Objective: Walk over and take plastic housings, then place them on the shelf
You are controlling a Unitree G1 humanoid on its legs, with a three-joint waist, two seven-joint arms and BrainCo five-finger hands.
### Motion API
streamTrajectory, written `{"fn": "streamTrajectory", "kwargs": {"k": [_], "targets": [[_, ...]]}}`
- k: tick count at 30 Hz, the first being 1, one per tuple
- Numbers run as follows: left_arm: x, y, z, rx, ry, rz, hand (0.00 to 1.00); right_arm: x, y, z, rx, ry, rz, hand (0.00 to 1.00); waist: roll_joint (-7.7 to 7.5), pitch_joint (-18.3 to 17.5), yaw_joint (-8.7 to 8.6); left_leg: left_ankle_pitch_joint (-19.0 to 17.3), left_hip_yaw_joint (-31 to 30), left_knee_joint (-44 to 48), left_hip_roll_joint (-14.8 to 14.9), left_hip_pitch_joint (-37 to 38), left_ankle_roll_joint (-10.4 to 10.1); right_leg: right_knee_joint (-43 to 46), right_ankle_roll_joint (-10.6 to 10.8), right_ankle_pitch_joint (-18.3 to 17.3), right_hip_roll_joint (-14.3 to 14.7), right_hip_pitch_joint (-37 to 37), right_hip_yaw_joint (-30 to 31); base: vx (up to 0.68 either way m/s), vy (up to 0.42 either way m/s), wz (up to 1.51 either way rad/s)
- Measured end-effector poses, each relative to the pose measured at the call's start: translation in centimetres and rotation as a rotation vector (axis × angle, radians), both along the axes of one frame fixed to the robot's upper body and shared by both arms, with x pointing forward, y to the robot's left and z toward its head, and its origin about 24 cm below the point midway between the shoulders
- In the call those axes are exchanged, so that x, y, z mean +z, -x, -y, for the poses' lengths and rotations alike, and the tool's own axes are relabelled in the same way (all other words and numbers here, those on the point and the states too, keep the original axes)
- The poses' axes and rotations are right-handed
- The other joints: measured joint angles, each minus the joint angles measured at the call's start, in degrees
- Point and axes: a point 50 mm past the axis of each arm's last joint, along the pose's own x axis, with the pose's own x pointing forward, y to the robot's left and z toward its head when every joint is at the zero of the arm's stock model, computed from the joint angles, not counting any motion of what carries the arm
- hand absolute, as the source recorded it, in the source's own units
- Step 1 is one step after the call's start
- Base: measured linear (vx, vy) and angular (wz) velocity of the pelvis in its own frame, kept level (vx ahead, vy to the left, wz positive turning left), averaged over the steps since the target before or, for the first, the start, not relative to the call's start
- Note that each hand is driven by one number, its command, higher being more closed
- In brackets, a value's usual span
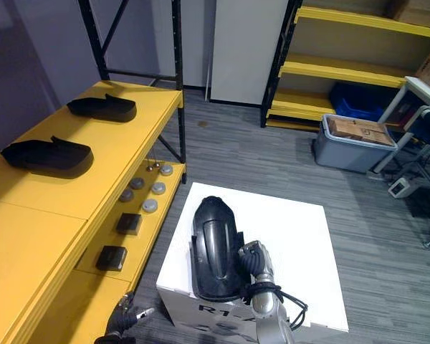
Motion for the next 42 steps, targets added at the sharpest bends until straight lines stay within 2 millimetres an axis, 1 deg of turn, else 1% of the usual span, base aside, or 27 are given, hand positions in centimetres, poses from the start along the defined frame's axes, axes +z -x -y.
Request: {"fn": "streamTrajectory", "kwargs": {"k": [2, 3, 4, 6, 9, 11, 12, 14, 15, 17, 18, 20, 21, 23, 26, 30, 33, 34, 37, 40, 41, 42], "targets": [[0.6, -0.5, 0.0, 0.004, -0.003, 0.032, 0.0, 1.1, -0.2, 0.2, -0.013, 0.005, 0.052, 1.0, 0.18, 0.4, 0.07, 0.0, 0.0, 0.1, 0.0, -0.1, 0.0, 0.0, 0.0, 0.0, 0.0, -0.1, 0.1, 0.0, 0.0, 0.0], [1.0, -0.9, 0.0, 0.008, -0.006, 0.059, 0.0, 2.0, -0.4, 0.2, -0.022, 0.007, 0.096, 1.0, 0.29, 0.5, 0.04, 0.0, 0.1, 0.1, 0.0, -0.1, 0.0, 0.0, 0.0, 0.0, 0.0, -0.1, 0.1, 0.0, 0.0, 0.0], [1.2, -1.0, -0.1, 0.012, -0.008, 0.072, 0.0, 2.4, -0.4, 0.3, -0.027, 0.006, 0.114, 1.0, 0.3, 0.5, 0.05, -0.1, 0.1, 0.2, 0.0, -0.1, -0.1, 0.0, 0.0, 0.0, 0.0, -0.1, 0.2, 0.0, 0.0, 0.0], [2.2, -1.7, -0.1, 0.059, 0.002, 0.131, 0.0, 3.8, -0.6, 0.6, -0.053, -0.004, 0.185, 1.0, 0.32, 0.5, 0.05, -0.2, 0.1, 0.5, -0.1, -0.1, -0.2, 0.0, 0.0, 0.0, -0.1, 0.0, 0.2, 0.0, 0.0, 0.0], [3.1, -2.1, -0.3, 0.076, -0.002, 0.181, 0.0, 5.1, -0.8, 1.2, -0.088, 0.002, 0.246, 1.0, 0.48, 0.6, 0.03, -0.4, 0.2, 0.9, -0.3, 0.0, -0.4, 0.0, 0.0, 0.0, -0.2, 0.1, 0.2, 0.0, 0.0, -0.01], [4.1, -2.4, -0.5, 0.086, -0.009, 0.231, 0.0, 6.1, -1.0, 1.6, -0.11, 0.006, 0.295, 1.0, 0.76, 0.8, 0.02, -0.7, 0.5, 1.2, -0.3, -0.1, -0.3, 0.2, 0.0, 0.0, -0.2, 0.1, 0.9, 0.0, 0.009, -0.11], [4.4, -2.4, -0.6, 0.092, -0.011, 0.247, 0.0, 6.3, -1.0, 1.7, -0.115, 0.007, 0.304, 1.0, 0.84, 0.9, 0.03, -0.8, 0.6, 1.3, -0.3, 0.0, -0.2, 0.2, 0.0, -0.1, -0.2, 0.2, 1.0, 0.0, 0.015, -0.08], [6.0, -2.9, -0.5, 0.109, -0.01, 0.328, 0.0, 7.2, -0.9, 1.9, -0.131, 0.011, 0.345, 1.0, 1.2, 1.1, 0.01, -0.9, 0.7, 1.4, -0.3, 0.0, -0.1, 0.2, 0.0, -0.1, -0.2, 0.2, 1.2, 0.01, 0.011, -0.04], [6.4, -3.1, -0.5, 0.115, -0.007, 0.351, 0.0, 7.4, -0.9, 2.0, -0.135, 0.012, 0.355, 1.0, 1.28, 1.2, 0.01, -0.9, 0.8, 1.4, -0.3, 0.0, -0.1, 0.2, 0.0, -0.1, -0.2, 0.2, 1.2, 0.0, 0.0, 0.0], [8.5, -3.9, -0.5, 0.135, -0.004, 0.457, 0.0, 8.2, -0.8, 2.1, -0.135, 0.015, 0.397, 1.0, 1.44, 1.3, -0.05, -0.9, 0.8, 1.4, -0.4, 0.0, -0.1, 0.2, 0.0, -0.1, -0.3, 0.2, 1.2, 0.0, 0.0, 0.0], [9.1, -4.1, -0.5, 0.136, -0.006, 0.488, 0.0, 8.4, -0.8, 2.0, -0.133, 0.015, 0.408, 1.0, 1.44, 1.3, -0.07, -0.9, 0.8, 1.4, -0.4, 0.0, -0.1, 0.2, 0.0, -0.1, -0.3, 0.2, 1.2, 0.03, 0.004, -0.01], [11.3, -4.7, -0.2, 0.13, 0.011, 0.601, 0.0, 9.3, -0.7, 2.0, -0.131, 0.021, 0.456, 1.0, 1.49, 1.3, -0.22, -1.0, 0.8, 1.5, -0.4, 0.0, -0.1, 0.2, 0.1, -0.1, -0.3, 0.2, 1.2, 0.04, 0.006, 0.0], [11.8, -4.9, -0.1, 0.125, 0.014, 0.627, 0.0, 9.6, -0.6, 1.9, -0.129, 0.022, 0.47, 1.0, 1.51, 1.3, -0.24, -1.0, 0.8, 1.5, -0.4, 0.0, -0.1, 0.2, 0.1, -0.1, -0.4, 0.2, 1.2, 0.03, 0.011, 0.01], [13.3, -5.2, 0.4, 0.107, 0.038, 0.704, 0.0, 10.4, -0.5, 1.8, -0.12, 0.034, 0.511, 1.0, 1.54, 1.2, -0.5, -1.0, 0.8, 1.5, -0.5, 0.1, -0.1, 0.2, 0.1, -0.1, -0.5, 0.2, 1.2, 0.0, 0.0, 0.0], [14.5, -5.7, 1.5, 0.075, 0.119, 0.767, 0.0, 10.8, -0.5, 1.2, -0.093, 0.037, 0.538, 1.0, 1.6, 1.2, -0.7, -1.0, 0.8, 1.5, -0.7, 0.2, -0.1, 0.2, 0.1, -0.1, -0.6, 0.4, 1.2, 0.0, 0.0, 0.0], [15.2, -6.6, 3.5, -0.008, 0.227, 0.801, 0.0, 10.9, -0.6, 0.1, -0.049, 0.045, 0.54, 1.0, 1.84, 1.0, -0.72, -1.0, 1.0, 1.6, -0.7, 0.2, -0.1, 0.3, 0.1, -0.1, -0.6, 0.4, 1.2, 0.0, 0.0, 0.0], [16.0, -7.4, 5.6, -0.093, 0.318, 0.831, 0.0, 11.0, -0.7, -0.8, -0.004, 0.044, 0.544, 1.0, 2.42, 0.5, -0.79, -1.0, 1.3, 1.6, -0.7, 0.2, -0.1, 0.3, 0.1, -0.1, -0.6, 0.4, 1.4, 0.0, 0.001, -0.01], [16.2, -7.6, 5.9, -0.11, 0.334, 0.839, 0.0, 11.1, -0.8, -1.0, 0.008, 0.044, 0.548, 1.0, 2.53, 0.4, -0.81, -1.0, 1.3, 1.6, -0.7, 0.2, -0.1, 0.3, 0.1, -0.1, -0.6, 0.4, 1.4, 0.0, 0.0, 0.0], [17.2, -8.5, 7.6, -0.208, 0.39, 0.867, 0.0, 11.9, -1.3, -1.7, 0.044, 0.046, 0.58, 1.0, 3.02, 0.0, -0.91, -1.0, 1.4, 1.7, -0.7, 0.2, -0.1, 0.3, 0.1, -0.1, -0.6, 0.3, 1.5, 0.0, 0.0, 0.0], [17.9, -9.0, 9.1, -0.299, 0.449, 0.883, 0.0, 12.5, -1.6, -2.6, 0.09, 0.055, 0.605, 1.0, 3.0, -0.4, -0.95, -1.0, 1.5, 1.9, -0.6, 0.2, -0.1, 0.3, 0.1, -0.1, -0.5, 0.2, 1.6, 0.0, 0.0, 0.0], [17.9, -9.2, 9.6, -0.315, 0.472, 0.873, 0.0, 12.5, -1.6, -2.9, 0.11, 0.061, 0.61, 1.0, 2.94, -0.6, -0.92, -1.0, 1.6, 1.9, -0.6, 0.2, -0.1, 0.3, 0.1, -0.1, -0.5, 0.1, 1.6, 0.0, 0.0, 0.0], [17.7, -9.3, 9.7, -0.31, 0.486, 0.864, 0.0, 12.5, -1.6, -2.9, 0.112, 0.063, 0.611, 1.0, 2.93, -0.7, -0.92, -1.0, 1.6, 1.9, -0.6, 0.2, -0.1, 0.3, 0.1, -0.1, -0.5, 0.1, 1.6, 0.0, 0.0, 0.0]]}}
